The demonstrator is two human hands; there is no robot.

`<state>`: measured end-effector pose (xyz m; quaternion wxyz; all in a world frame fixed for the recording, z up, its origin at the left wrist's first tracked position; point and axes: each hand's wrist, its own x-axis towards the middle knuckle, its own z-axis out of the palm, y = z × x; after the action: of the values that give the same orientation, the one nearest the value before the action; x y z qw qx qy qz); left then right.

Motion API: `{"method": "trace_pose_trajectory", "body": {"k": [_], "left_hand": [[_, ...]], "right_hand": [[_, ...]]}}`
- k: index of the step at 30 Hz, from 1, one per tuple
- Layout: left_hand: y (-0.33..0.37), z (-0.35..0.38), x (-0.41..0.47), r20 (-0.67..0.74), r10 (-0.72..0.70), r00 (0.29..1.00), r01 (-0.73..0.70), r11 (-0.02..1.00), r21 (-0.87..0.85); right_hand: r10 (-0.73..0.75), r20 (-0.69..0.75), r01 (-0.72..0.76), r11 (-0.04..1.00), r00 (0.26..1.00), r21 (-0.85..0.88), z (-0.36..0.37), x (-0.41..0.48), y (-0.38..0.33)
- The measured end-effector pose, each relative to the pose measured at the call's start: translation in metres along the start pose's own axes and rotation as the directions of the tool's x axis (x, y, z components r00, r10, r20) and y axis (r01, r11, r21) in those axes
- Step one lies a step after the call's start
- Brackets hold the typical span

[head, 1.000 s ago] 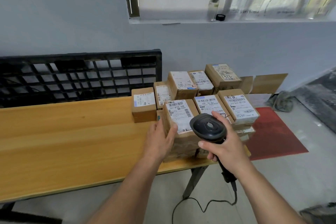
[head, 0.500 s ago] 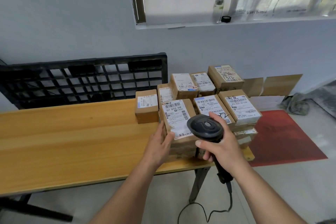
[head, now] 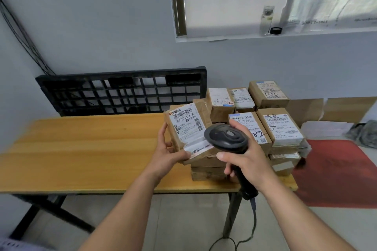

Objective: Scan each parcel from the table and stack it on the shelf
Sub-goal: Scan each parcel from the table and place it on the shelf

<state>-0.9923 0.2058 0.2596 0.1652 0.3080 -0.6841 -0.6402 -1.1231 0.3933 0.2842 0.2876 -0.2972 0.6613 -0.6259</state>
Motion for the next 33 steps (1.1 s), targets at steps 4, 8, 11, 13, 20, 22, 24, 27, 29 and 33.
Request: {"method": "trace_pose_trajectory", "body": {"k": [4,8,11,13,20,22,24,27,29,33], "left_hand": [[0.011,-0.016,-0.003,-0.080,0.030,0.996,-0.028,0.999,0.029],[0.015,-0.027,-0.007,-0.131,0.045,0.990,-0.040,0.998,0.040],[0.016,-0.030,-0.012,-0.155,0.050,0.987,-0.043,0.998,0.043],[0.017,-0.029,-0.016,-0.162,0.052,0.985,-0.045,0.998,0.044],[0.021,-0.024,-0.034,-0.179,0.056,0.982,-0.053,0.998,0.024],[0.023,-0.022,-0.040,-0.183,0.061,0.981,-0.059,0.998,0.013],[0.024,-0.020,-0.047,-0.187,0.063,0.980,-0.062,0.998,0.006],[0.025,-0.018,-0.057,-0.192,0.065,0.979,-0.065,0.998,0.005],[0.025,-0.017,-0.065,-0.196,0.064,0.978,-0.064,0.998,0.005],[0.020,-0.017,-0.082,-0.223,0.069,0.972,-0.068,0.998,0.014]], "right_hand": [[-0.085,0.047,0.083,0.995,0.995,0.050,0.009,-0.005,-0.020],[-0.166,0.120,0.152,0.981,0.979,0.117,0.014,-0.014,-0.041],[-0.194,0.133,0.180,0.977,0.972,0.110,0.015,-0.018,-0.048],[-0.206,0.128,0.195,0.976,0.970,0.097,0.015,-0.020,-0.049],[-0.232,0.168,0.218,0.971,0.958,0.098,0.013,-0.036,-0.052],[-0.237,0.175,0.224,0.970,0.955,0.095,0.013,-0.042,-0.052],[-0.229,0.179,0.215,0.972,0.957,0.093,0.013,-0.047,-0.052],[-0.226,0.191,0.211,0.973,0.955,0.097,0.011,-0.055,-0.052],[-0.231,0.198,0.215,0.972,0.953,0.098,0.011,-0.060,-0.051],[-0.239,0.214,0.225,0.970,0.947,0.087,0.014,-0.069,-0.049]]}}
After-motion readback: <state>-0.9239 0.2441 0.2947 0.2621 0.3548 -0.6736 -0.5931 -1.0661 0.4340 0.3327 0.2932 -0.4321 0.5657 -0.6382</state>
